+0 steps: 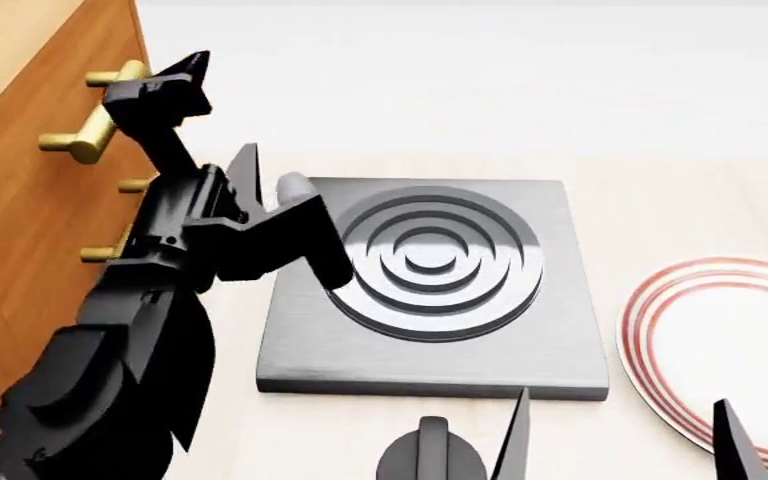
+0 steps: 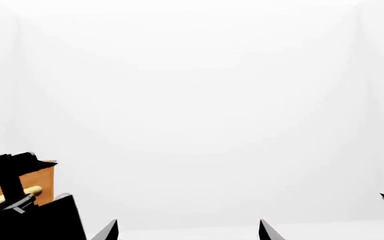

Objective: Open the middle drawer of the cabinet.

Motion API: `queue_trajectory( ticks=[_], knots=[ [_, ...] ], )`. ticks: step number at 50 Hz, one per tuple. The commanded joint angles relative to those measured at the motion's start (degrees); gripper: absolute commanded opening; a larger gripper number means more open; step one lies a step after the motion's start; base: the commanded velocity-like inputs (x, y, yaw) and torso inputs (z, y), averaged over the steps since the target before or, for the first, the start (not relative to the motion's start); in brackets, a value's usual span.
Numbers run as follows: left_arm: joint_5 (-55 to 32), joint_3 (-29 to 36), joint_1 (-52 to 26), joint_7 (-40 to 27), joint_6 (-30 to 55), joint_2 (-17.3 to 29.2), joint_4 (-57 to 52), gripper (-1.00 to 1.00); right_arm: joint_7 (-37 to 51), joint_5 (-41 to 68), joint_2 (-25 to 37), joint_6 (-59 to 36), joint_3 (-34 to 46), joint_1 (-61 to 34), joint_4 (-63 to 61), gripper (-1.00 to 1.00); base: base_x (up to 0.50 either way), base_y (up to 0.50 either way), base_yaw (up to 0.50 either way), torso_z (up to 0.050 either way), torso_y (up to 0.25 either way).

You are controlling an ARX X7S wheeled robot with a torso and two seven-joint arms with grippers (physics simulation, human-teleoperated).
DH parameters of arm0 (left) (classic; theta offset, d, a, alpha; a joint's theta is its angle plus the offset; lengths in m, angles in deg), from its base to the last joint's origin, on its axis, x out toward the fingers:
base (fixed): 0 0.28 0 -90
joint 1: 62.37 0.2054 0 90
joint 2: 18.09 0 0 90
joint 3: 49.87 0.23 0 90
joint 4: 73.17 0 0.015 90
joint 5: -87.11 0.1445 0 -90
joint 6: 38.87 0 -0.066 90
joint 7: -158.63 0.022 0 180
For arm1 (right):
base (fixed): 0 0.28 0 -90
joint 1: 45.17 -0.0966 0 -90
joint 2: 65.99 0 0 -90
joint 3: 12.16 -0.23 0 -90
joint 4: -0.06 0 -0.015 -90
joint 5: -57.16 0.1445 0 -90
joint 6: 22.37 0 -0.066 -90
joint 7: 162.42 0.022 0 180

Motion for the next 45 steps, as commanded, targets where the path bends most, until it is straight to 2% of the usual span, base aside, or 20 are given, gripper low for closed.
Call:
queue_trajectory(
  ticks=[1,4,9,20,29,45],
  knots=[
    [-18.56,25.96,-14.76,-8.37,-6.51,-5.92,34.29,1.00,0.39,1.05,0.74,0.63,-0.31,0.40,-0.19,1.00,0.00,0.00,0.00,0.000,0.000],
    [-24.38,31.59,-15.05,-8.28,-6.73,-5.93,35.66,1.00,0.51,1.51,0.89,0.70,-0.35,0.36,-0.31,1.00,0.00,0.00,0.00,0.000,0.000],
    [-28.28,33.80,-13.99,-8.27,-9.61,-5.93,37.28,1.00,0.71,1.73,1.15,0.66,0.04,0.16,-0.35,1.00,0.00,0.00,0.00,0.000,0.000],
    [-31.72,33.37,-11.64,-10.19,-12.01,-5.93,40.29,1.00,1.59,2.23,1.82,0.62,0.45,0.10,-0.89,1.00,0.00,0.00,0.00,0.000,0.000],
    [-33.76,33.01,-10.85,-11.89,-13.72,-5.93,38.73,1.00,2.31,2.50,2.44,1.13,0.82,0.27,-1.00,1.00,0.00,0.00,0.00,0.000,0.000],
    [-30.64,34.01,-12.29,-12.32,-11.57,-5.93,35.62,1.00,3.41,2.70,3.57,1.80,1.51,0.31,-0.84,1.00,0.00,0.00,0.00,0.000,0.000]
  ],
)
